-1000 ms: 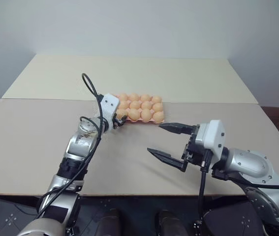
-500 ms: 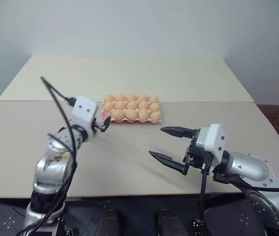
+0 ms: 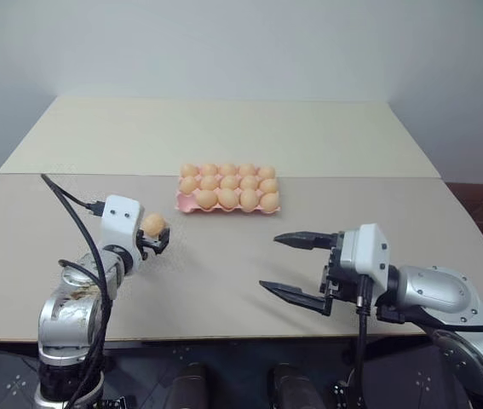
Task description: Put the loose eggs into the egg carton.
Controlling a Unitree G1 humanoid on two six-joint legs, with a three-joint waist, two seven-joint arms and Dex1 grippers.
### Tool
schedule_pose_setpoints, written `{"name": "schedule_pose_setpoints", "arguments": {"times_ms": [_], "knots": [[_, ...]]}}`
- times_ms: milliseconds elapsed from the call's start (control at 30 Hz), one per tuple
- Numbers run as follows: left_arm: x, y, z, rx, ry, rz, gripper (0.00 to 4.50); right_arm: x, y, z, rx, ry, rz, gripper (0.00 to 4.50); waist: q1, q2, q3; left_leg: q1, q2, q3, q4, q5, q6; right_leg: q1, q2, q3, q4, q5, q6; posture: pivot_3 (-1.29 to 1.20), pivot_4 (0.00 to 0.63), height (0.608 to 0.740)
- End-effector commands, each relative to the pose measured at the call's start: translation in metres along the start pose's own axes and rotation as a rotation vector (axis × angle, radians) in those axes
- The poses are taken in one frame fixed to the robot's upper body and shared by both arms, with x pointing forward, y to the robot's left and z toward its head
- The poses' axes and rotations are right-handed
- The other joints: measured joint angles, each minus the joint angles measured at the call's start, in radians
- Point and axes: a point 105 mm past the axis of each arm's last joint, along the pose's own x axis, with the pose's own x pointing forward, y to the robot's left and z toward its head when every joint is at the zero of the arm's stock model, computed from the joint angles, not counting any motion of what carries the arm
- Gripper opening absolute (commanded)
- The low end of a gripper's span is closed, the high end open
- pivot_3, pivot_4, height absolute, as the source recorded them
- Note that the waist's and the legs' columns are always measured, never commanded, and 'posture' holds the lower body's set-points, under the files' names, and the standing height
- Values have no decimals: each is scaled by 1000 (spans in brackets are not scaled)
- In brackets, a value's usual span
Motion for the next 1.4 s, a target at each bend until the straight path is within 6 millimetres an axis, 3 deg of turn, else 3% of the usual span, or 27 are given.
{"name": "schedule_pose_setpoints", "arguments": {"times_ms": [33, 333, 533, 700, 933, 1400], "knots": [[-2, 3, 13, -1, -53, 12, 4302, -2, 1, 10, -44, -29, 13, 4056, 0, 0, 0, -1, 0, 0, 0, 0, 0, 0, 0, 0, 0, 0, 0, 0, 150, 740], [-36, 8, 6, -4, -143, 139, 4302, -9, -3, 6, -54, -32, -21, 4056, -3, 0, 0, -1, 0, 0, 0, 0, 0, -1, 0, 1, 0, 0, 0, 0, 150, 740], [-61, -18, -6, -64, -281, 48, 4302, -11, -5, -2, -43, -62, -82, 4056, -2, 0, 0, 0, 0, 0, 0, 0, 0, 0, -1, 1, -1, 0, 0, 0, 150, 740], [-70, -23, -22, -61, -330, 40, 4302, -12, -4, -9, -30, -87, -147, 4056, 2, 0, 0, 0, 1, 1, 0, 0, 0, 0, -1, 1, -2, 0, -2, 0, 150, 740], [-70, -13, -25, -20, -396, 100, 4302, -13, 2, -12, -7, -81, -120, 4056, 2, 0, 0, 0, 1, 2, 0, 0, 0, 0, -1, 1, -2, -2, -7, 0, 150, 740], [-28, 4, -2, -41, -204, 84, 4302, -1, -10, 0, 2, -2, -143, 4056, -2, -1, 0, -1, 1, 1, 0, 0, 0, -1, 0, 0, -1, 1, -1, 0, 150, 740]]}}
